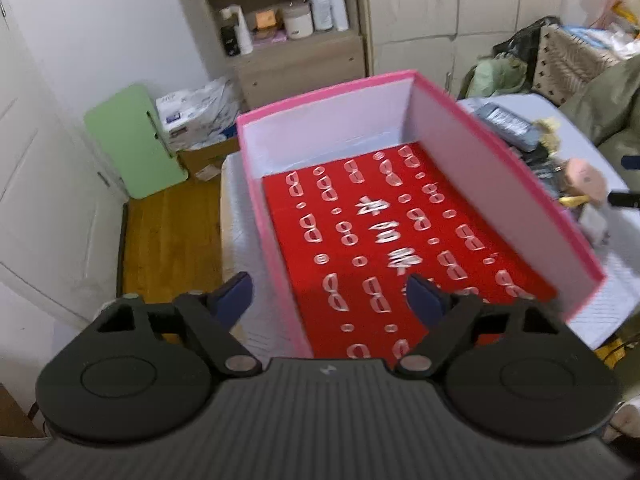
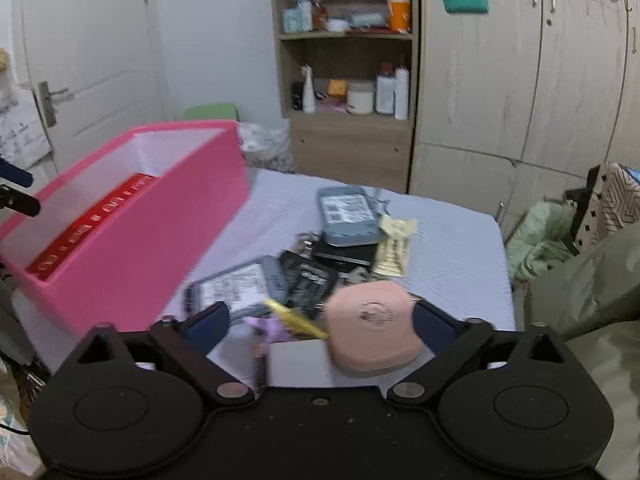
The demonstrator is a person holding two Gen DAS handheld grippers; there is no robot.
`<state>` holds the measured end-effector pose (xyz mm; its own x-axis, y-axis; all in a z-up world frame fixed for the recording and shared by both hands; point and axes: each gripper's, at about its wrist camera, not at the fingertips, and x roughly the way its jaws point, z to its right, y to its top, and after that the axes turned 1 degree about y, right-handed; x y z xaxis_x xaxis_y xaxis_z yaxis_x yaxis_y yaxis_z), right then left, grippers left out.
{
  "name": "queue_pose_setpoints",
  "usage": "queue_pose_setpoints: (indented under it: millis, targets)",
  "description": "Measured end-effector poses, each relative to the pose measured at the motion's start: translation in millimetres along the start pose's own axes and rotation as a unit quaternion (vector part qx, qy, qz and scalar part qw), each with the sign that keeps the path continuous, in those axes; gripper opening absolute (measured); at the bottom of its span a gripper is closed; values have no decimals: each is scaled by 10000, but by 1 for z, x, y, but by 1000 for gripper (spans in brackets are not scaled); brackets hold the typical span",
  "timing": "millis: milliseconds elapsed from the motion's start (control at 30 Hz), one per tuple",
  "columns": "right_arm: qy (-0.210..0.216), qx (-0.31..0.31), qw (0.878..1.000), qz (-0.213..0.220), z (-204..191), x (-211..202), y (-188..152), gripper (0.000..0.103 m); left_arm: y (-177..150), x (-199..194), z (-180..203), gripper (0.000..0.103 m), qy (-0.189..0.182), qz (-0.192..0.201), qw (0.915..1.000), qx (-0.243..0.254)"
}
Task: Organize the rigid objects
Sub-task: 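Grasp the pink round case with the right gripper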
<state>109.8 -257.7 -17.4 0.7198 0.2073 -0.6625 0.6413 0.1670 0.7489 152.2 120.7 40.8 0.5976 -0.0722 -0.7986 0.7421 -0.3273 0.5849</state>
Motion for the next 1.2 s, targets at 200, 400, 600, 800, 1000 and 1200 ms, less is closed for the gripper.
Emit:
queue_pose_setpoints:
  millis: [200, 400, 600, 800, 1000, 1200]
  targets:
    - [6, -49, 9987, -505, 25, 28, 5, 71, 6, 16, -6, 69, 122, -99, 9997, 192]
    - [104, -565, 9945, -872, 25, 41, 5, 72, 14, 28, -18, 28, -41, -184, 9998, -24]
    - [199, -584, 9927, -1032, 27, 55, 13, 77, 20, 39, -24, 23, 175, -82, 9998, -12]
    - [225, -525, 9907, -1235, 27, 76, 16, 78, 17, 55, -23, 9, 267, 7, 9996, -1]
    - [37, -471, 9904, -1296, 23, 74, 19, 78, 16, 55, -21, 9, 336, 79, 9994, 69]
    - [-202, -276, 9929, -1142, 25, 65, 29, 78, 15, 54, -22, 9, 338, 86, 9993, 96]
